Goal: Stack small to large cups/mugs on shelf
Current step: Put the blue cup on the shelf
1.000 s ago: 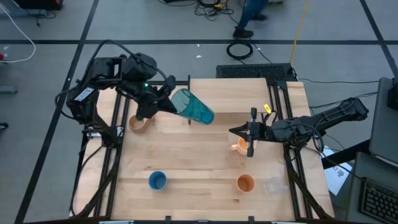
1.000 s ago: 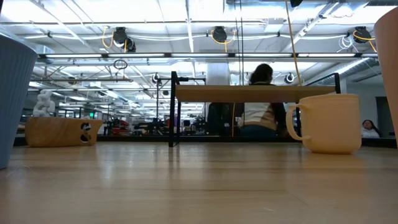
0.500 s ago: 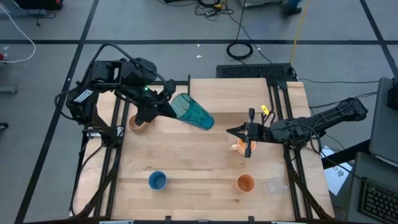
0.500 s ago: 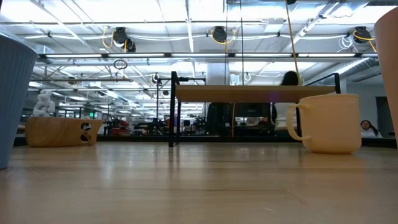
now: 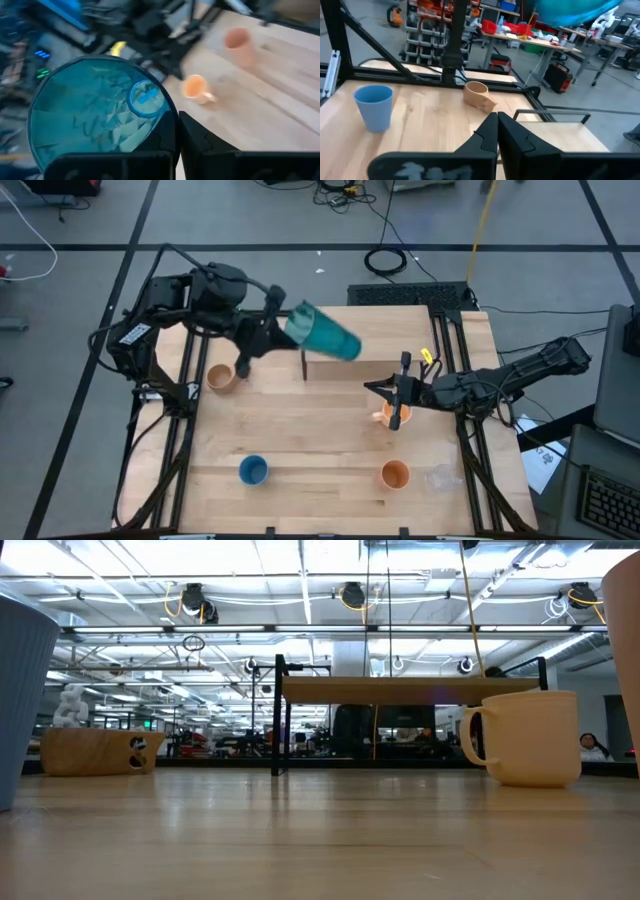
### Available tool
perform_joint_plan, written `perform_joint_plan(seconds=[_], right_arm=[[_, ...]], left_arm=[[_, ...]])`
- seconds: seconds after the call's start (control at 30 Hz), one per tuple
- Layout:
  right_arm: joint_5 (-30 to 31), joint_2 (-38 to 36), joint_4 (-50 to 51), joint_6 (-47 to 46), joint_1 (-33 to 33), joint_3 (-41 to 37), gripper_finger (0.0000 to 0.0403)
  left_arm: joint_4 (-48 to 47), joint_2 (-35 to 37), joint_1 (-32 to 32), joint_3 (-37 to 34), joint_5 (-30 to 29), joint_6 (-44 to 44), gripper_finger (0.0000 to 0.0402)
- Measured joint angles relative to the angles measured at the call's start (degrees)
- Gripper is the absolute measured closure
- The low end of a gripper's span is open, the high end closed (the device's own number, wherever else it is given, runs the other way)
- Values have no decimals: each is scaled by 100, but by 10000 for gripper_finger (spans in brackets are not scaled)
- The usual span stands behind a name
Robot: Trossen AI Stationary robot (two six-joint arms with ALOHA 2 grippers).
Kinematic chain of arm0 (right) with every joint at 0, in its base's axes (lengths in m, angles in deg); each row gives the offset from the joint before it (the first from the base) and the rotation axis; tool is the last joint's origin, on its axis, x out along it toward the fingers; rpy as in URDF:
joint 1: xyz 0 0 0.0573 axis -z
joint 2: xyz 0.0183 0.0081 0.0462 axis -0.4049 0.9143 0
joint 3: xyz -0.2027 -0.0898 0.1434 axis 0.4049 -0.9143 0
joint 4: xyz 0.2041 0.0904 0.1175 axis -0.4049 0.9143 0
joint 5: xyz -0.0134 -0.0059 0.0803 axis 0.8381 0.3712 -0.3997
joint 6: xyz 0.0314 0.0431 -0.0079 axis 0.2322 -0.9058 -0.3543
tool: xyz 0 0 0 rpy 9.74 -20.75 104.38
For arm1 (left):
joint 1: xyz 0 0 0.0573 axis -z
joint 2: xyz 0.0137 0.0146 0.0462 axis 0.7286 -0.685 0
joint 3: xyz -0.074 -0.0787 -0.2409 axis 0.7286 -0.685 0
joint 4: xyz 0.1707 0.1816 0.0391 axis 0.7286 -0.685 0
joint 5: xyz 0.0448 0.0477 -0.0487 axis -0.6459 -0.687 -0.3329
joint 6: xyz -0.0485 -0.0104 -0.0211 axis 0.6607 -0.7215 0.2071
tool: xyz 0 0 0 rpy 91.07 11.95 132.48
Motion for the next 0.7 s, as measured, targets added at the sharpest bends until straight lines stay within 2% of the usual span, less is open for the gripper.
perform_joint_plan(seconds=[0.2,0.43,0.7], right_arm=[[2,0,187,-84,0,0,403],[0,0,184,-174,0,-100,403],[4,0,172,-268,0,-208,403]], left_arm=[[526,-159,-423,0,-569,320,398],[872,-421,-1300,-7,-557,874,398],[1101,-640,-1966,2,-568,1464,398]])
